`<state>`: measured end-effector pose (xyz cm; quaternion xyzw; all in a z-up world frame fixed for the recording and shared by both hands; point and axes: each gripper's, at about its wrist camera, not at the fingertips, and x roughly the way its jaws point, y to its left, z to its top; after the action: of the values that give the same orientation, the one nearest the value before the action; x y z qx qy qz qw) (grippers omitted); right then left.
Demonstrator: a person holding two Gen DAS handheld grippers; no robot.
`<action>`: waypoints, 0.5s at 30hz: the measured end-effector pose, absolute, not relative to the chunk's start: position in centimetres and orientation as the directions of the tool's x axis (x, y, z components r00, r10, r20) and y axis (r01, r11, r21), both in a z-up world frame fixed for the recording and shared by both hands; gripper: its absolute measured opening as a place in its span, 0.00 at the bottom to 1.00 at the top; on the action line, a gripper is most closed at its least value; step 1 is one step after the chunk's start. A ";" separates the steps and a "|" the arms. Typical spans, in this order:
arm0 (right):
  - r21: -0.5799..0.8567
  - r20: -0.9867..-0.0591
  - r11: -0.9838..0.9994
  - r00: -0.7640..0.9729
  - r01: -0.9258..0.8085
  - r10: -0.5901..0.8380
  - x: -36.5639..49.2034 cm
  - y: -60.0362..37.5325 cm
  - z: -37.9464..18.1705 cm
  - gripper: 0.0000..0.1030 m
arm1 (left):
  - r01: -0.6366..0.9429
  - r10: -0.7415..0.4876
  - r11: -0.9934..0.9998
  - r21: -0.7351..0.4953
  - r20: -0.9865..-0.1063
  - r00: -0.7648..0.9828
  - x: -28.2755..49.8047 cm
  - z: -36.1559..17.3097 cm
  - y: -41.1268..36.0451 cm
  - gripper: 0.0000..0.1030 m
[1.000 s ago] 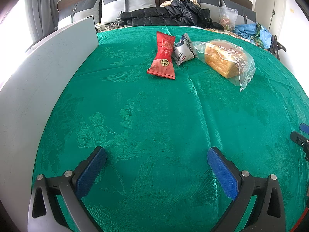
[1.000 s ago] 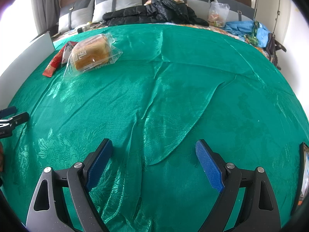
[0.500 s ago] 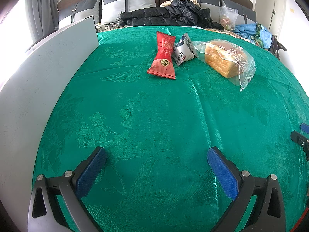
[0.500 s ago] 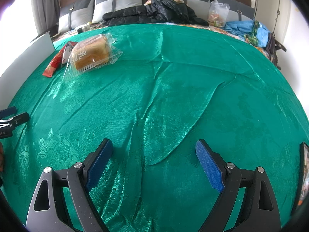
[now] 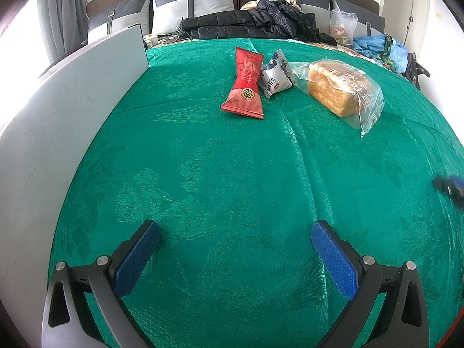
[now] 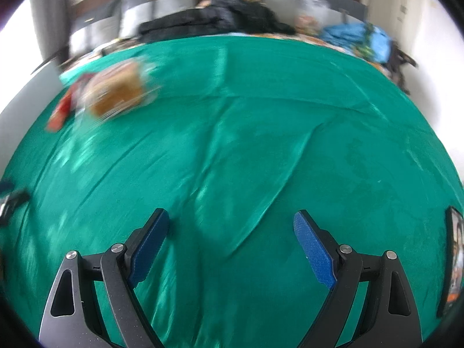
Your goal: Organize snacks
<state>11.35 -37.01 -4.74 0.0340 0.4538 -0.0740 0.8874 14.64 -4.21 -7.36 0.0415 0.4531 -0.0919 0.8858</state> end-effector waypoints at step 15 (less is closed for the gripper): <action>0.004 -0.811 0.958 0.561 0.286 -0.164 15.1 -39.3 -5.0 0.95 | 0.201 -0.125 0.980 -0.010 -0.810 0.572 14.6 -7.3 -4.3 1.00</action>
<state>15.07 -39.29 -4.96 0.0678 0.4507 -0.1279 0.8809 14.61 -4.27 -7.30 0.0416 0.4532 -0.0919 0.8857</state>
